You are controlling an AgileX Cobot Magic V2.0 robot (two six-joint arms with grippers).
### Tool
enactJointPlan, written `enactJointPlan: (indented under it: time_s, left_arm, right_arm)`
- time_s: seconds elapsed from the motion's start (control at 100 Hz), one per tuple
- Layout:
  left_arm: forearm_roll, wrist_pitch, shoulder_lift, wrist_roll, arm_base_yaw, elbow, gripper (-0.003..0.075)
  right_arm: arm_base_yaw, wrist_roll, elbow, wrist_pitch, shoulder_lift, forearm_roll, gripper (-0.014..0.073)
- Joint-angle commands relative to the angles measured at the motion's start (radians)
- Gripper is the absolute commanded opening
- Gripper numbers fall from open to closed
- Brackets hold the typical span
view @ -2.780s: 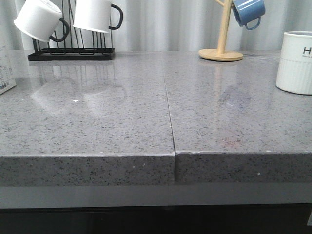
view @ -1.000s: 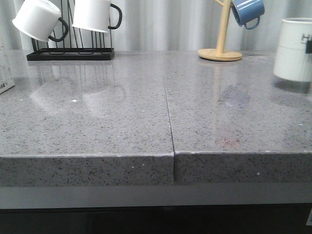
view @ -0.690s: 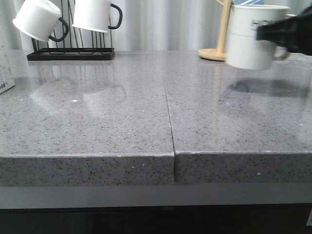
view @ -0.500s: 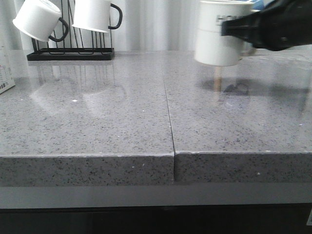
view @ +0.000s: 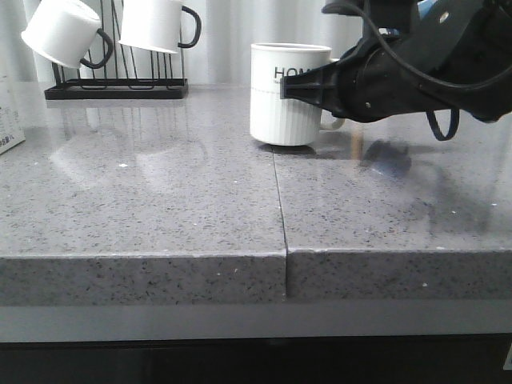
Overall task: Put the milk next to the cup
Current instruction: 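Slide the white mug with the right gripper toward the table's middle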
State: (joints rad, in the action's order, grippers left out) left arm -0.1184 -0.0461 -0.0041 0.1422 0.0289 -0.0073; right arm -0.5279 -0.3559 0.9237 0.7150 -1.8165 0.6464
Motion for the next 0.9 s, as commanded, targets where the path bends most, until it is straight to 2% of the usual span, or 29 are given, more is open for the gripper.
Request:
enactJointPlan:
  time_s: [0.0,0.15,0.34,0.56,0.65,0.81,0.89]
  left_arm:
    - [0.009,0.08,-0.034,0.007,-0.002,0.052,-0.0021]
    - [0.009,0.08,-0.034,0.007,-0.002,0.052,-0.0021]
    - [0.009,0.08,-0.034,0.007,-0.002,0.052,-0.0021]
    - [0.009,0.08,-0.034,0.007,-0.002,0.052,-0.0021]
    - [0.009,0.08,-0.034,0.007,-0.002,0.052,-0.0021]
    - [0.009,0.08,-0.034,0.007,-0.002,0.052,-0.0021]
    - [0.009,0.08,-0.034,0.007,-0.002,0.052,-0.0021]
  right_arm:
    - [0.001,-0.015,0.032,0.097,0.042,-0.007,-0.0056]
    - [0.001,-0.021,0.032,0.091,0.042,-0.007,-0.0051]
    - [0.001,-0.021,0.032,0.038,0.042,-0.008,0.0037]
    - [0.001,-0.021,0.032,0.031,0.042,-0.008,0.0053]
    - [0.001,-0.021,0.032,0.026,0.042,-0.008,0.0118]
    - [0.001,-0.021,0.031,0.025,0.042,-0.008,0.0302]
    - [0.001,-0.021,0.021,0.028,0.044,-0.008,0.0348]
